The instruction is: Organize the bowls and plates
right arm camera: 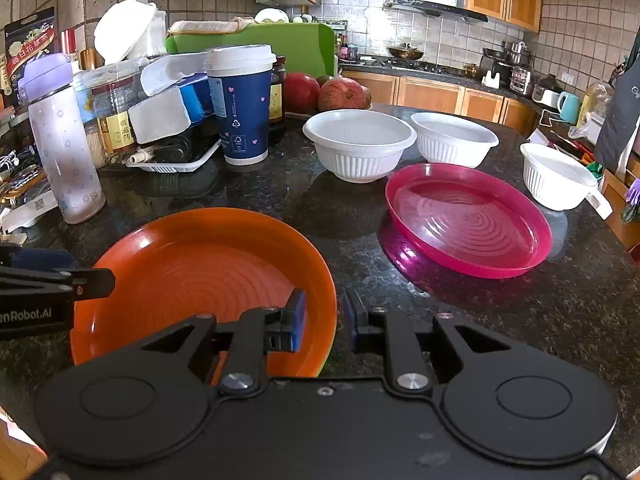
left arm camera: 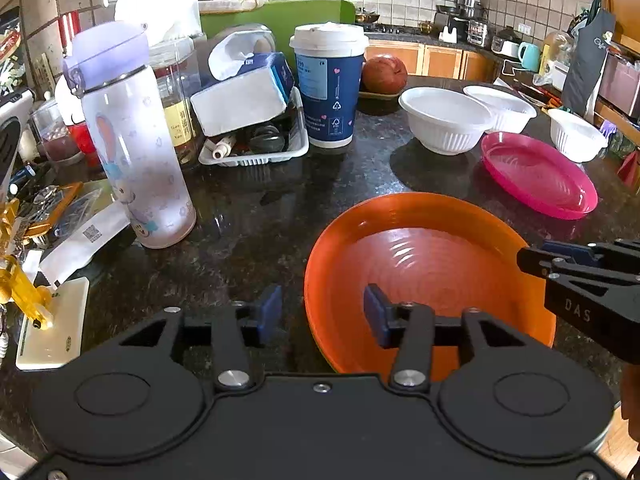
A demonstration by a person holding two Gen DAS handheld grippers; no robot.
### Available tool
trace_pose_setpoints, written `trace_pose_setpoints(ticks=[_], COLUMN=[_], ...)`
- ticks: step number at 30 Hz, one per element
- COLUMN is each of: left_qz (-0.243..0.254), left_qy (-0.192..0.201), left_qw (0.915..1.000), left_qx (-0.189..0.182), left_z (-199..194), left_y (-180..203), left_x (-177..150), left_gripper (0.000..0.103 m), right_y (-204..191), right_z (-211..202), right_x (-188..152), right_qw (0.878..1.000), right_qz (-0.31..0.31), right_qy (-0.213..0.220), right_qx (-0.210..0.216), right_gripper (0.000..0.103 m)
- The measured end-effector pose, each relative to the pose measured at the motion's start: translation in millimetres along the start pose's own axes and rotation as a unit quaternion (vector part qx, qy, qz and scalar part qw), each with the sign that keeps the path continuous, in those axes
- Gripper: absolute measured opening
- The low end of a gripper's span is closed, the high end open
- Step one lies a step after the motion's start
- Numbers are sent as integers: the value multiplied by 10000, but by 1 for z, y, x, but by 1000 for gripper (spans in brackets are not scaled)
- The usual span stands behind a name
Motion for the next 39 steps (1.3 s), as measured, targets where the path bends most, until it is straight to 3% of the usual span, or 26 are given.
trace_pose_setpoints(ticks=[3,7,16,24,32,39], left_qz=[35,-75,-98,147,143,-7], left_qy=[53,167,363,274,173,119], left_qw=[10000,9998,9990,9979,9984,9996], left_qx=[-12,-100,-247,-561,-515,-256], left_z=[-4,-11,-16,-5,14,37], left_y=[2,3,27,75,135,171], left_x=[2,8,30,52,68,80], left_gripper=[55,67,67,63,60,59], right_y=[2,9,42,106,174,222], right_z=[-3,-9,-25,-34,-31,-18], right_x=[0,0,0,11,22,35], right_qw=[10000,9999,9990,9964,9951,9958], right_qz=[23,82,298,464,481,366], right_qy=[26,94,257,487,604,690], right_qx=[1,-37,-233,-518,-617,-485], right_gripper=[22,22,22,23,23,24])
Point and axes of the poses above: each gripper's, at about its wrist camera, not at the fingertips, and z roughly the way its jaws point, y to its right, x to its top, the point moved 5 cm from there along z, roughly the way its jaws point
